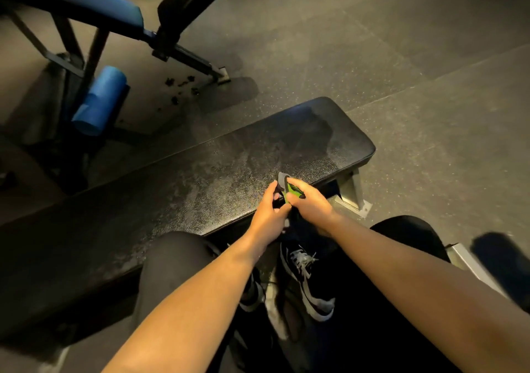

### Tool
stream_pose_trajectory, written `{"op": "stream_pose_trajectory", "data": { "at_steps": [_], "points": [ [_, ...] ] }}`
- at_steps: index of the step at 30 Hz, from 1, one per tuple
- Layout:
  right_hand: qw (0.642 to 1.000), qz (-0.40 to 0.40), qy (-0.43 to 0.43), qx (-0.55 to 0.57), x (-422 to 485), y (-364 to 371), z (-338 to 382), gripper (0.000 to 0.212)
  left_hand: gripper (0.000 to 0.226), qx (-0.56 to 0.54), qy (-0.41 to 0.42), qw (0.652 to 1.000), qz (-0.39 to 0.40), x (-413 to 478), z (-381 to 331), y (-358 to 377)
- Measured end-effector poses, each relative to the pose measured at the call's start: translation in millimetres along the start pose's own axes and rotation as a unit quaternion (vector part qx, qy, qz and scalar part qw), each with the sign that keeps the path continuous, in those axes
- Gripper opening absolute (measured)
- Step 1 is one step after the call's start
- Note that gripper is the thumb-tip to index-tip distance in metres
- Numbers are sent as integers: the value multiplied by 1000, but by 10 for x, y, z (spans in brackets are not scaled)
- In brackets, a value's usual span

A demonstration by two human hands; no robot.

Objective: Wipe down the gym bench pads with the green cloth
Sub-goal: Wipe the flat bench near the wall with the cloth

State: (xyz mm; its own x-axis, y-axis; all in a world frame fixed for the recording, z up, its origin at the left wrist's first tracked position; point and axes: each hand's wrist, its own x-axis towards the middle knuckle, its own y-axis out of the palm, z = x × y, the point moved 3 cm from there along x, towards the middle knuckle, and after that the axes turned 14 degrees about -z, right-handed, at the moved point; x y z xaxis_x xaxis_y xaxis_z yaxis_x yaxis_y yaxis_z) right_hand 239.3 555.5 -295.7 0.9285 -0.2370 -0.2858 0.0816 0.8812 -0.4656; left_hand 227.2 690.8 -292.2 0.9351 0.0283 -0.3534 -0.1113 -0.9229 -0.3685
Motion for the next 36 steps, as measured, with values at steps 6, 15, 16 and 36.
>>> {"op": "stream_pose_trajectory", "data": {
  "at_steps": [6, 15, 16, 36],
  "points": [
    [969, 44, 117, 215, -288, 41, 77, 40, 61, 12, -41, 999, 9, -113, 21, -73],
    [989, -33, -123, -77, -197, 162, 273, 51, 27, 38, 4, 992, -116, -110, -67, -322],
    [984, -48, -139, -99, -132, 234, 271, 51, 28, 65, 20, 988, -140, -37, 0, -374],
    [927, -162, -182, -285, 1282, -241, -108, 62, 70, 376, -102, 914, -114, 522, 384, -411]
  ]
}}
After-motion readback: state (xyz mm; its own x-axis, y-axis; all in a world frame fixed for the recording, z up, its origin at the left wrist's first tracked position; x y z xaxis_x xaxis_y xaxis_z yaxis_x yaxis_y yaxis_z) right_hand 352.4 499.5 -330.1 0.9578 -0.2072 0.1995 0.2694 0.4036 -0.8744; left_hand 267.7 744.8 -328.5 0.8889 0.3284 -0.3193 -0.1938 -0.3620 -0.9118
